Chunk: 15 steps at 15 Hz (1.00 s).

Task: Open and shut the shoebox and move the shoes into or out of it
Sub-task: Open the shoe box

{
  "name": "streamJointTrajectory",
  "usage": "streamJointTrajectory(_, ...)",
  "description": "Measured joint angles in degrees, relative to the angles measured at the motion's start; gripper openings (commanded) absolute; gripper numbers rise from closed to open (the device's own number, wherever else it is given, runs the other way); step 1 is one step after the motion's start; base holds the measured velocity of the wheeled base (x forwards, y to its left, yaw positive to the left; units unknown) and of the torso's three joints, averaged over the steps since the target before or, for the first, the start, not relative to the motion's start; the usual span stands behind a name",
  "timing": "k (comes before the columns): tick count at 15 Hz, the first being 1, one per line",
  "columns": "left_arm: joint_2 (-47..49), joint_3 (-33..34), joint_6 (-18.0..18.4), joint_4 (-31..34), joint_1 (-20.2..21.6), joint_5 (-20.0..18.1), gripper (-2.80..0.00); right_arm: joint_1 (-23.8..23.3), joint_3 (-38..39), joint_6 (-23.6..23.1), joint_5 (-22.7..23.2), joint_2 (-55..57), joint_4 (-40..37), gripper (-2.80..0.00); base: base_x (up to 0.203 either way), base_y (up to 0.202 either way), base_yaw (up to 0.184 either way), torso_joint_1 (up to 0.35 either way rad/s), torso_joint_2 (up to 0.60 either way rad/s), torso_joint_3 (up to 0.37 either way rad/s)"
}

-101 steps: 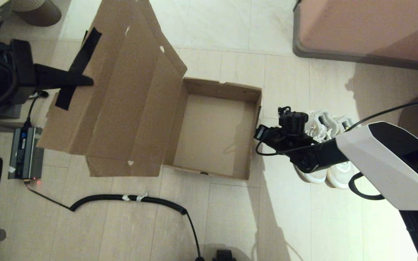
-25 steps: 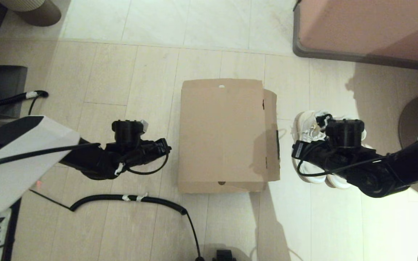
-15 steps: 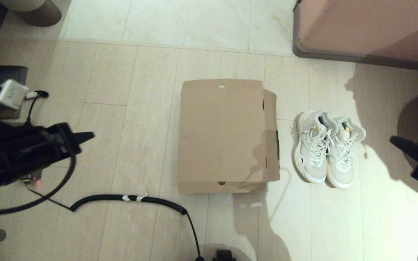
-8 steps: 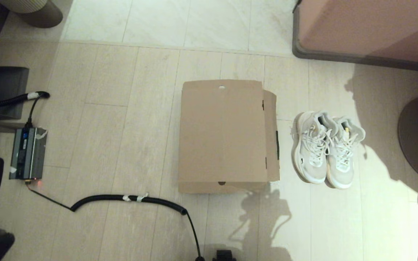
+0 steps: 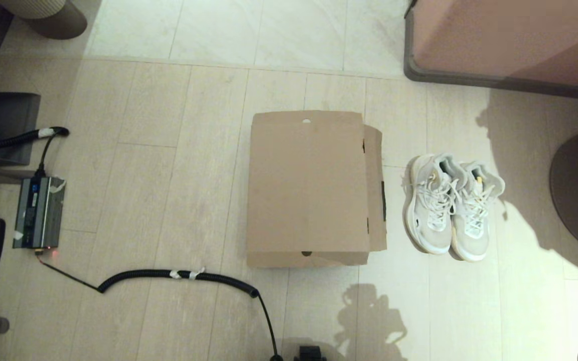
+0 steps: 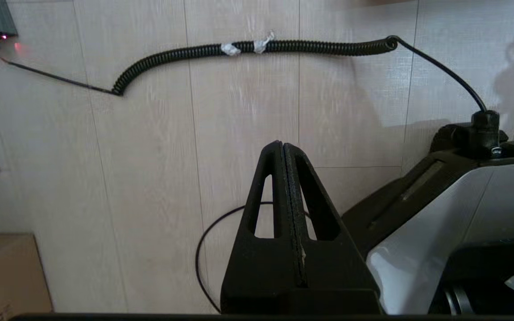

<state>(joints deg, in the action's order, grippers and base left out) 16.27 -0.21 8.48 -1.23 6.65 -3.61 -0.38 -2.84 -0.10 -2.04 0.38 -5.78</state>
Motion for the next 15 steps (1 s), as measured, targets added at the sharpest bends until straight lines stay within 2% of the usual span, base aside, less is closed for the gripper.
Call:
streamJointTrajectory(3,-0.42,0.18,-0.15,0.00,-1.34,-0.05,-2.80,0.02,0.23,0.17,0.62,-0.38,-0.58,-2.80,0.000,0.000,0.000,0.000,0.00,0.000)
streamJointTrajectory(6,-0.93,0.21,-2.10,0.38,-7.18,0.57,-2.80,0.10,0.01,1.18,1.22,-0.16,-1.43,-2.80,0.000,0.000,0.000,0.000,0.00,0.000)
streamJointTrajectory(10,-8.83,0.21,-2.16,0.50,-7.44,0.77,-2.80,0.11,0.28,1.70,0.74,-0.51,-0.49,-2.80,0.000,0.000,0.000,0.000,0.00,0.000)
streamJointTrajectory(13,-14.16,0.21,-2.21,0.50,-7.03,1.29,-2.80,0.13,2.18,2.35,-0.30,-0.56,5.83,-2.80,0.000,0.000,0.000,0.000,0.00,0.000)
streamJointTrajectory(15,-15.45,0.21,-2.25,0.50,-6.94,1.35,-2.80,0.13,2.27,1.06,0.92,-0.56,4.30,-2.80,0.000,0.000,0.000,0.000,0.00,0.000)
